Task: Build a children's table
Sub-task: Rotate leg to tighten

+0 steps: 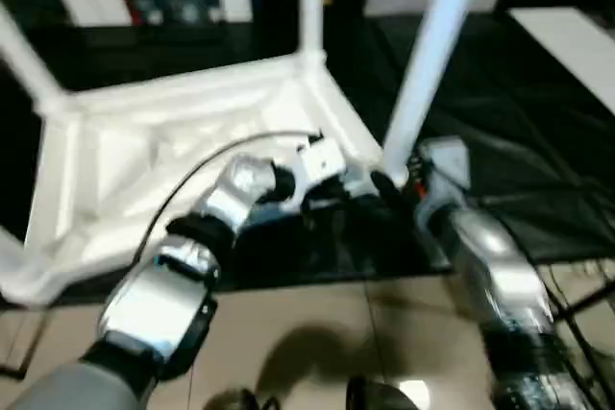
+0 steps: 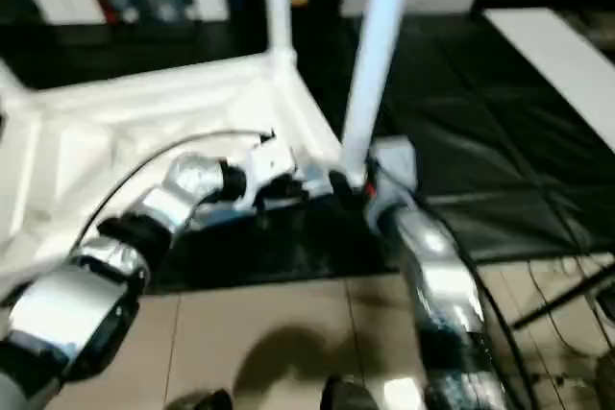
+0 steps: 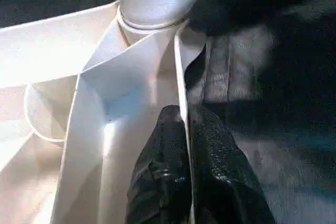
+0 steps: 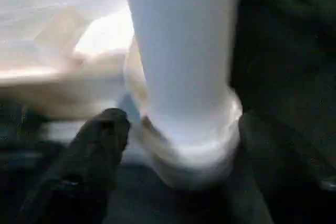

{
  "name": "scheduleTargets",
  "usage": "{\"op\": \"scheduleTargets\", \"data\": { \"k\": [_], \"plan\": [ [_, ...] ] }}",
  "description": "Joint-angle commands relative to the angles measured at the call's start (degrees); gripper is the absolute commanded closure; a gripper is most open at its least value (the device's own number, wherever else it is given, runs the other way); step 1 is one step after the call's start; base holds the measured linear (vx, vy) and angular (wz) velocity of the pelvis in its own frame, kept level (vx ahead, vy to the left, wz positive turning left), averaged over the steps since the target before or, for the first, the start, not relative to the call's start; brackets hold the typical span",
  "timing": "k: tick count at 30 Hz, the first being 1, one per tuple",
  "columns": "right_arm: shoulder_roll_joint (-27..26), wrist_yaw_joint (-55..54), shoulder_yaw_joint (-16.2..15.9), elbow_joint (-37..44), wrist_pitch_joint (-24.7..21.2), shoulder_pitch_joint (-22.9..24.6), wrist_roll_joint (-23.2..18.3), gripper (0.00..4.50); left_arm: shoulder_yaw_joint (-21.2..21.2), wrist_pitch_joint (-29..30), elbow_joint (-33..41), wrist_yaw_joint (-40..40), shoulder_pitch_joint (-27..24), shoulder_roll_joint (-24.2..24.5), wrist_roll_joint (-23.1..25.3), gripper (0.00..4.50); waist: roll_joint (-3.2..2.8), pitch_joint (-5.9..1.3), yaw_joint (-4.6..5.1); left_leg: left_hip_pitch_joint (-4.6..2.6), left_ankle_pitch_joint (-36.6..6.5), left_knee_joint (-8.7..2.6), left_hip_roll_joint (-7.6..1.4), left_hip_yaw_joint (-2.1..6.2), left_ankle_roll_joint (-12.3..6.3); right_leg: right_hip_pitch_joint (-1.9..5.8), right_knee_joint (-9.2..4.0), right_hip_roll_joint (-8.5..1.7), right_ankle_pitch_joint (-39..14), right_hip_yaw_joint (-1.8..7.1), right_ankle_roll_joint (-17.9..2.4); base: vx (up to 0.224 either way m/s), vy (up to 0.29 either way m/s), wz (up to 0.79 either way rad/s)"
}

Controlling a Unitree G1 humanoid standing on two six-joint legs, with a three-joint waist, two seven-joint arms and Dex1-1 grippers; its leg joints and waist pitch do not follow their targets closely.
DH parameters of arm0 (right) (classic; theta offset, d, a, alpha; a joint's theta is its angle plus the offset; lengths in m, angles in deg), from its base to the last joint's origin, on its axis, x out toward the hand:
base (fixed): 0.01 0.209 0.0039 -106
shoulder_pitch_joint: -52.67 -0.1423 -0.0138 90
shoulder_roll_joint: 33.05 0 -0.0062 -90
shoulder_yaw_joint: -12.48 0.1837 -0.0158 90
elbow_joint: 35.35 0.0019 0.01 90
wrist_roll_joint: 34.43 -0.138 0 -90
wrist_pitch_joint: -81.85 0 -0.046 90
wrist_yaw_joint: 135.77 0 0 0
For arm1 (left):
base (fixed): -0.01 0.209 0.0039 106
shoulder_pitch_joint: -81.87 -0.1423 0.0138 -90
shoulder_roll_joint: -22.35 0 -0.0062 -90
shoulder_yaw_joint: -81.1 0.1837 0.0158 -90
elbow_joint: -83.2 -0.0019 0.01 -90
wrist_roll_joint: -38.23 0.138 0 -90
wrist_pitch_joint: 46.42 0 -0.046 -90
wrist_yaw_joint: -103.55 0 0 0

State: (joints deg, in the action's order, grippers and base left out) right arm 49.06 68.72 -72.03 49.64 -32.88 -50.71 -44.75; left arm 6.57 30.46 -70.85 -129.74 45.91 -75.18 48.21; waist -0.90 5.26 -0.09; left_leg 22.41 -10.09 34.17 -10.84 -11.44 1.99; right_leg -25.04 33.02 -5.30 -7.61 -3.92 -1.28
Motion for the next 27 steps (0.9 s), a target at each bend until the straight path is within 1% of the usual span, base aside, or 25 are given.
{"op": "scheduleTargets", "data": {
  "k": [1,2,3,4,6,7,8,9,10,11,13,14,15,16,17,18,19,20,21,22,23,24,25,26,27],
  "plan": [
    [0.6,2.4,0.8,3.5,-1.0,1.2,-2.3,0.53,-1.7,-4.5,1.9,-2.1,1.6,-0.2,-2.3,4.22,0.57,-5.09,-0.23,-1.28,-10.5,-3.49,-1.7,0.75,-7.12,4.27,-3.89,-2.58,-13.7,2.03,-12.6,0.0,0.0,0.0],
    [1.0,3.3,0.7,4.8,-1.1,2.5,-2.8,0.25,-1.7,-4.7,1.9,-3.0,1.5,0.0,-2.6,3.95,0.56,-5.07,-0.28,-1.24,-11.1,-3.58,-1.67,0.87,-6.48,4.24,-3.88,-2.66,-14.8,1.98,-12.6,0.0,0.0,0.0],
    [1.5,4.0,0.2,5.8,-0.6,3.5,-2.6,0.17,-1.7,-5.0,1.9,-3.1,1.5,0.3,-2.5,3.87,0.58,-5.01,-0.32,-1.18,-11.2,-3.61,-1.67,0.88,-6.23,4.2,-3.91,-2.61,-15.2,1.94,-12.4,0.0,0.0,0.0],
    [2.2,4.5,-0.8,7.0,0.7,4.8,-2.0,0.13,-1.5,-5.3,2.1,-3.2,1.6,0.7,-2.4,3.8,0.55,-4.72,-0.33,-1.38,-12.7,-3.8,-1.78,0.88,-5.57,3.92,-4.18,-2.61,-16.8,1.94,-12.2,0.0,0.0,0.0],
    [2.5,4.6,-1.2,7.7,1.0,5.3,-2.1,0.08,-2.1,-5.5,2.5,-2.5,1.5,0.8,-2.9,3.71,0.65,-4.56,-0.27,-1.27,-14.0,-3.88,-1.67,0.98,-4.47,3.97,-4.43,-2.7,-20.6,1.87,-10.6,0.0,0.0,0.0],
    [2.4,4.4,-1.4,8.5,1.2,5.8,-2.5,0.01,-3.5,-4.6,3.0,-2.0,1.3,0.6,-4.3,3.52,0.55,-4.56,-0.36,-1.36,-14.3,-3.87,-1.64,0.98,-4.17,3.91,-4.51,-2.74,-21.4,1.86,-10.3,0.0,0.0,0.0],
    [2.4,4.3,-1.4,8.9,1.2,6.0,-2.7,0.0,-4.1,-4.1,3.2,-1.8,1.3,0.5,-4.9,3.43,0.64,-4.57,-0.2,-1.25,-14.6,-3.85,-1.59,1.05,-3.84,3.94,-4.54,-2.75,-22.2,1.88,-10.1,0.0,0.0,0.0],
    [2.3,4.4,-1.5,9.9,1.3,6.4,-3.0,0.0,-5.2,-3.3,3.9,-1.4,0.9,0.4,-6.0,3.36,0.84,-4.69,-0.15,-1.19,-14.6,-3.85,-1.52,1.03,-3.81,4.0,-4.62,-2.65,-22.3,1.82,-9.9,0.0,0.0,0.0],
    [1.9,3.8,-1.3,11.1,0.9,6.8,-3.3,0.0,-6.6,-2.2,5.5,-0.1,0.0,0.2,-7.2,3.36,0.87,-4.7,-0.31,-1.36,-14.5,-3.79,-1.52,0.98,-3.78,3.83,-4.61,-2.67,-22.4,1.88,-9.7,0.0,0.0,0.0],
    [2.1,3.8,-1.8,12.9,0.8,7.4,-3.0,0.0,-8.3,0.1,7.9,1.8,-1.5,0.0,-8.8,3.21,0.83,-4.64,-0.33,-1.05,-14.0,-3.85,-1.63,1.05,-3.84,4.06,-4.33,-2.71,-21.2,1.89,-10.3,0.0,0.0,0.0],
    [2.2,4.0,-2.1,13.4,0.8,7.5,-2.8,0.0,-8.7,0.6,8.5,2.4,-2.0,0.1,-9.0,3.1,0.77,-4.71,-0.22,-1.23,-14.1,-3.76,-1.51,0.95,-4.1,3.76,-4.45,-2.49,-21.5,1.82,-10.2,0.0,0.0,0.0],
    [2.9,3.5,-3.4,15.1,-2.2,8.3,-2.0,0.0,-10.2,3.7,12.0,5.3,-4.3,0.1,-10.0,3.1,0.37,-4.8,-0.39,-1.3,-13.8,-3.85,-1.78,1.09,-3.78,3.96,-4.07,-2.51,-20.4,1.89,-10.6,0.0,0.0,0.0],
    [3.3,3.6,-4.5,16.9,-3.7,9.2,-1.7,0.0,-11.7,6.3,16.9,7.7,-7.3,0.0,-11.2,3.1,0.48,-4.77,-0.41,-1.11,-13.3,-3.87,-1.71,1.08,-4.08,4.01,-4.19,-2.44,-19.8,1.87,-10.7,0.0,0.0,0.0],
    [3.5,3.6,-4.9,17.5,-4.1,9.6,-1.6,0.0,-12.1,7.1,18.8,8.4,-8.4,0.0,-11.5,3.1,0.48,-4.74,-0.42,-1.08,-13.1,-3.91,-1.87,1.06,-4.24,4.04,-3.99,-2.4,-18.6,1.91,-11.3,0.0,0.0,0.0],
    [4.3,3.8,-6.6,19.8,-5.4,11.0,-1.1,0.0,-13.9,11.3,27.7,11.1,-13.7,-0.5,-13.2,3.1,0.65,-5.01,-0.49,-1.1,-12.9,-3.79,-1.97,1.04,-4.38,4.17,-3.78,-2.52,-18.0,1.96,-11.6,0.0,0.0,0.0],
    [4.3,3.8,-6.6,19.8,-5.4,11.0,-1.1,0.0,-13.9,11.3,27.7,11.1,-13.7,-0.5,-13.2,3.1,0.65,-5.01,-0.41,-0.85,-12.3,-3.84,-2.13,1.11,-4.39,4.43,-3.48,-2.57,-17.1,2.0,-12.1,0.0,0.0,0.0],
    [4.3,3.7,-7.8,21.3,-5.2,12.3,-0.9,0.0,-15.5,15.5,37.6,13.6,-19.7,-1.3,-14.4,3.1,0.55,-5.27,-0.52,-1.31,-12.4,-3.62,-2.1,0.83,-4.69,3.74,-3.73,-2.4,-17.1,2.04,-12.0,0.0,0.0,0.0],
    [4.1,3.6,-7.9,21.5,-5.1,12.4,-0.9,0.0,-15.7,16.3,39.5,14.2,-21.0,-1.5,-14.4,3.1,0.5,-5.12,-0.38,-0.63,-11.0,-3.69,-2.13,0.98,-5.13,4.11,-3.68,-2.49,-16.0,1.99,-12.1,0.0,0.0,0.0],
    [3.3,3.0,-8.5,22.4,-4.5,13.3,-1.1,0.0,-16.9,19.7,49.1,17.3,-27.3,-2.4,-14.1,3.1,0.63,-5.23,-0.37,-0.92,-11.8,-3.71,-2.43,0.97,-4.99,3.94,-3.63,-2.48,-16.9,2.03,-11.7,0.0,0.0,0.0],
    [3.1,2.9,-8.8,22.4,-3.7,13.6,-0.9,0.0,-17.1,20.1,52.7,18.6,-30.0,-2.7,-13.4,3.1,0.53,-5.09,-0.29,-0.69,-11.9,-3.89,-2.58,1.09,-4.89,4.06,-3.65,-2.6,-17.4,2.0,-11.4,0.0,0.0,0.0],
    [3.0,2.9,-9.1,22.3,-3.0,13.9,-0.7,0.0,-17.5,19.9,55.2,20.1,-32.1,-3.1,-12.3,3.1,0.56,-5.07,-0.4,-1.08,-13.3,-3.83,-2.49,1.03,-4.54,3.57,-4.05,-2.43,-20.1,1.9,-10.4,0.0,0.0,0.0],
    [2.9,2.9,-9.4,22.2,-2.3,14.1,-0.4,0.0,-17.9,19.6,57.7,21.6,-34.3,-3.5,-11.2,3.1,0.62,-4.86,-0.23,-0.94,-14.1,-3.97,-2.36,1.01,-4.3,3.43,-4.31,-2.24,-21.6,1.91,-9.7,0.0,0.0,0.0],
    [2.8,2.9,-9.8,21.9,-1.4,14.3,0.0,0.0,-18.4,19.1,60.5,23.5,-36.8,-4.0,-9.7,3.1,0.51,-4.73,-0.12,-0.97,-15.2,-4.17,-2.57,1.12,-3.61,3.38,-4.53,-2.19,-22.2,1.92,-8.7,0.0,0.0,0.0],
    [2.8,2.9,-10.0,21.8,-0.9,14.5,0.2,0.0,-18.7,18.8,62.1,24.6,-38.3,-4.3,-8.9,3.1,0.48,-4.56,0.0,-1.1,-16.9,-4.24,-2.5,1.09,-2.92,3.11,-4.79,-2.04,-23.9,1.93,-7.6,0.0,0.0,0.0],
    [2.5,2.5,-10.0,21.4,-0.1,14.5,0.6,0.0,-19.4,19.2,64.9,26.0,-41.0,-5.4,-8.7,3.1,0.53,-4.56,0.0,-1.21,-17.6,-4.22,-2.41,1.13,-2.58,3.08,-4.88,-2.02,-25.0,1.9,-7.0,0.0,0.0,0.0]
  ]
}}
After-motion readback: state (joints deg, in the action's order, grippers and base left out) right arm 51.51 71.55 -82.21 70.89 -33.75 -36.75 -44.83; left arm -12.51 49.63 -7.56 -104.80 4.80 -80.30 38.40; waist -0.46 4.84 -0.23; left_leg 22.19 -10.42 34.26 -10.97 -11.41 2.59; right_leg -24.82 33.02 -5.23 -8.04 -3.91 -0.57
